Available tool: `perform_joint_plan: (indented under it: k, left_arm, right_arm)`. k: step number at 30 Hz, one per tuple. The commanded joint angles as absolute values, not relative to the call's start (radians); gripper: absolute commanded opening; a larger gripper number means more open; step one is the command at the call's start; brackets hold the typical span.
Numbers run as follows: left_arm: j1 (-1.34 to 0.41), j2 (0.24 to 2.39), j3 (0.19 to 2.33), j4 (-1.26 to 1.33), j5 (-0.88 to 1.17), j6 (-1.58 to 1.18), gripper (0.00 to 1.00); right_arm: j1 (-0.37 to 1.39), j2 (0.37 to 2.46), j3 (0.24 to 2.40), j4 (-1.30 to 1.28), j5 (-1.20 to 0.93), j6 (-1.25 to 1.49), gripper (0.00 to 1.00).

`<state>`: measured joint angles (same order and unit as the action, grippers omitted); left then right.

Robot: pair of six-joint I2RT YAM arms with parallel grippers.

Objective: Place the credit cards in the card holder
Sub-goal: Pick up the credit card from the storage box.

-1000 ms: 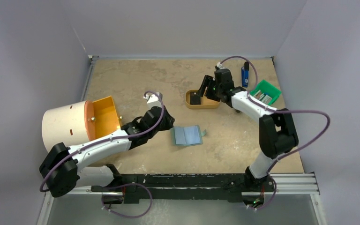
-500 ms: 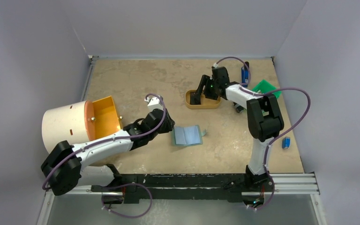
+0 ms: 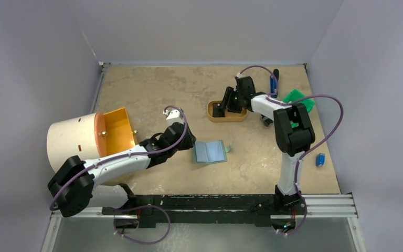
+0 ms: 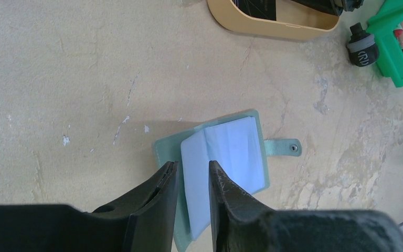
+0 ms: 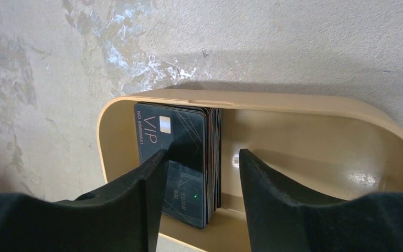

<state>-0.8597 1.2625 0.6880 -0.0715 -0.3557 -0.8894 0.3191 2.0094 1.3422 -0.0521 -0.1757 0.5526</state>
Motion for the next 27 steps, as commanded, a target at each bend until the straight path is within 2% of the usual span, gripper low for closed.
perform_joint_plan:
  k: [1,7,20,27]
  left_arm:
    - [-0.858,1.259,0.684,-0.038,-0.351,-0.890,0.27]
    - [-0.858,1.265,0.683,-0.035,-0.350,-0.892,0.26]
    - [-0.858,1.263,0.684,-0.045,-0.354,-0.890,0.25]
    - [-0.857,1.269,0.685,-0.041,-0.351,-0.894,0.24]
  right_arm:
    - [0.320,2.000,1.369,-0.061,-0.194,0.529,0.51]
    - [0.321,1.978,1.340,-0.064,-0.158,0.537,0.38]
    - [0.311,1.914,1.276,-0.040,-0.111,0.543,0.25]
    - [0.308,1.890,1.251,-0.022,-0.124,0.540,0.14]
